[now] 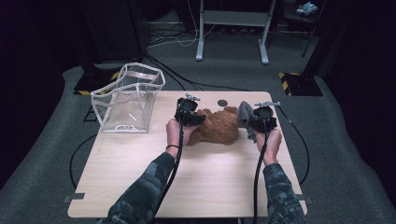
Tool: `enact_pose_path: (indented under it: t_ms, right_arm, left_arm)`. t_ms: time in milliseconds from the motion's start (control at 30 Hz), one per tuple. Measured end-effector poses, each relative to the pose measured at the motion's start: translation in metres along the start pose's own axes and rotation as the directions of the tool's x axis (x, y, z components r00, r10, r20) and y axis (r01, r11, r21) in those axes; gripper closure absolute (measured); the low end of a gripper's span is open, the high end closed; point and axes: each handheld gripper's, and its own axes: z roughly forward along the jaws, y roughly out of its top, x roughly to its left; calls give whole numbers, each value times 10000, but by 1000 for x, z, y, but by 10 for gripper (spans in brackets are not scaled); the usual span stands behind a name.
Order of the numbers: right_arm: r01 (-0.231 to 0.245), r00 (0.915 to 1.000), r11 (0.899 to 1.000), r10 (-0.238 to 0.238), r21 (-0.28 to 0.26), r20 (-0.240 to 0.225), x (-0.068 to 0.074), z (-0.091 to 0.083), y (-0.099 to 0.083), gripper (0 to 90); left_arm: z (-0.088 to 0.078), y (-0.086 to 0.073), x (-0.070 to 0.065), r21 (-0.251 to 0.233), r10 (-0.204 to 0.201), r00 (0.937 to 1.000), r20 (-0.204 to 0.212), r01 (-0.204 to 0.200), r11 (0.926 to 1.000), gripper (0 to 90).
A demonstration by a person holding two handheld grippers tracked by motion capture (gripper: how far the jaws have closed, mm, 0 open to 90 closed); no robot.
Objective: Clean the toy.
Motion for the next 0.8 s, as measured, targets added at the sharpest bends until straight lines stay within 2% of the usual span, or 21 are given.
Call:
enact_pose_path:
  t_ms: [33,67,133,200,267,300,400,433,467,500,567,667,733,800]
  right_arm:
    - [0,10000,10000,0,0,0,0,0,0,767]
    - [-21,10000,9998,21,-210,3,-2,-6,-1,767]
    - [64,9999,9985,-71,-535,-129,3,-16,-1,766]
    - [225,9976,9962,-278,-841,-632,14,-28,-1,766]
    - [655,9873,9916,-806,-1113,-1370,32,-37,-4,766]
    - [724,9818,9911,-905,-1116,-1669,39,-38,-6,766]
    - [1185,9512,9885,-1402,-942,-2749,69,-33,-14,766]
    - [1385,9446,9865,-1582,-875,-2876,74,-30,-16,766]
    - [1531,9410,9860,-1660,-665,-2948,83,-24,-20,766]
    - [1673,9378,9842,-1768,-572,-2987,86,-19,-22,766]
    - [1572,9438,9873,-1565,-212,-2911,89,-7,-26,767]
    - [1167,9566,9931,-1110,53,-2695,76,5,-32,768]
    - [1041,9718,9943,-969,224,-2149,63,8,-36,768]
    - [858,9816,9957,-784,358,-1739,50,9,-40,768]
  left_arm:
    - [0,0,0,0,0,10000,0,0,10000,684]
    - [1,0,0,-41,-84,10000,-29,84,10000,682]
    - [1,1,1,74,19,10000,-7,-19,10000,680]
    - [3,1,0,-33,-67,10000,-60,67,10000,677]
    - [3,2,0,72,-4,10000,-63,4,10000,676]
    - [4,3,1,110,140,9998,-109,-139,9998,676]
    - [6,5,-1,133,153,9997,-174,-151,9998,675]
    - [6,6,0,182,126,9998,-182,-123,9998,675]
    - [7,6,0,204,126,9997,-195,-122,9997,675]
    - [7,7,0,223,106,9998,-189,-102,9997,675]
    - [8,7,2,255,136,9997,-183,-132,9996,675]
    - [9,7,3,239,75,9998,-162,-71,9997,675]
    - [8,7,5,292,129,9998,-178,-124,9995,675]
    - [8,7,6,289,125,9998,-180,-120,9995,675]
